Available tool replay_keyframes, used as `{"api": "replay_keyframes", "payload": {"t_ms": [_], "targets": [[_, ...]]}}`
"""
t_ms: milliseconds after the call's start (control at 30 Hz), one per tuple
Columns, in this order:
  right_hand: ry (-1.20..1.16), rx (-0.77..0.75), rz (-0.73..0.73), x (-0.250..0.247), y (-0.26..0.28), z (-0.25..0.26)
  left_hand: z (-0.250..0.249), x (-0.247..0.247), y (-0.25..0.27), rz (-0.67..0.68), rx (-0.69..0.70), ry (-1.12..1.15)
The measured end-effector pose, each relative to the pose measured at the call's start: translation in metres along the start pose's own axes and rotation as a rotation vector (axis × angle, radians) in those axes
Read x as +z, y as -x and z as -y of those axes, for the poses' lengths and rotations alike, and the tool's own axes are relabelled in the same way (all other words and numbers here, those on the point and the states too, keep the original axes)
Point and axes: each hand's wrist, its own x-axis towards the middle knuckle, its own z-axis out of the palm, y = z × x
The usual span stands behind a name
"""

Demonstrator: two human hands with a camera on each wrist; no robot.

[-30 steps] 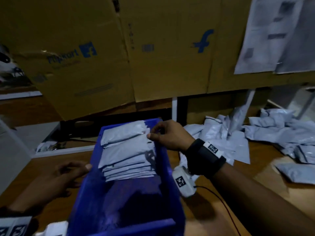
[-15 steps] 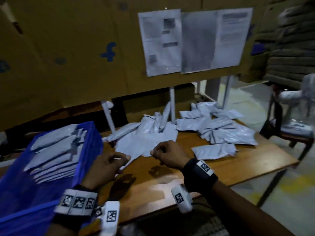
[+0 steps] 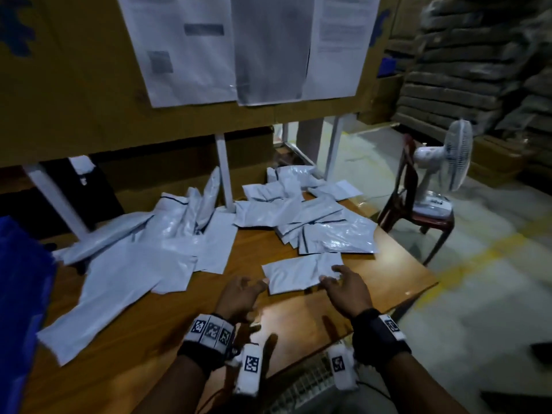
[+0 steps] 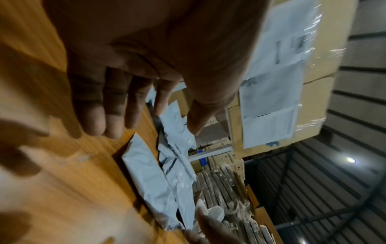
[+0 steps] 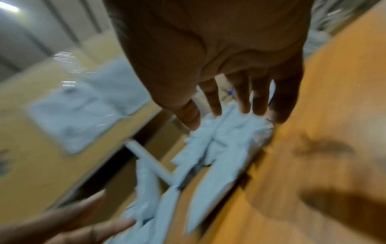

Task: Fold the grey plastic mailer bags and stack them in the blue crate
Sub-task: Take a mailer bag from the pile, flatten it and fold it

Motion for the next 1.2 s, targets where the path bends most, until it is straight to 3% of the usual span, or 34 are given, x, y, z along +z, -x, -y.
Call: {"api": "replay_keyframes", "payload": {"t_ms": [100, 200, 400, 533, 667, 767, 900, 1067, 1133, 1200], "targets": [[0.01, 0.128, -0.086, -0.004, -0.04, -0.029, 0.002, 0.018, -0.045, -0.062, -0.026, -0.043], [-0.054, 0.201, -0.064, -0.002, -0.067, -0.042, 0.005, 0.029, -0.075, -0.099, -0.098, 0.012], [-0.157, 0.227, -0.081, 0.003, -0.073, -0.046, 0.01, 0.046, -0.075, -0.184, -0.135, -0.016], [-0.249, 0.186, -0.008, 0.004, -0.046, -0.056, 0.03, 0.031, -0.041, -0.296, -0.038, -0.059], [-0.386, 0.133, 0.125, 0.01, 0.005, -0.071, 0.089, 0.002, 0.016, -0.451, 0.073, -0.02], [-0.482, 0.121, 0.257, 0.022, 0.037, -0.072, 0.111, -0.014, 0.075, -0.572, 0.061, 0.077], [-0.51, 0.135, 0.313, 0.04, 0.058, -0.054, 0.135, -0.036, 0.108, -0.718, 0.017, 0.161], [-0.31, 0.02, 0.303, 0.057, 0.062, -0.047, 0.15, -0.055, 0.111, -0.687, -0.014, 0.124], [-0.04, -0.118, 0.25, 0.052, 0.068, -0.038, 0.148, -0.059, 0.111, -0.708, 0.056, -0.096], [0.262, -0.369, 0.066, 0.052, 0.077, -0.03, 0.142, -0.058, 0.113, -0.752, 0.245, -0.405]]}}
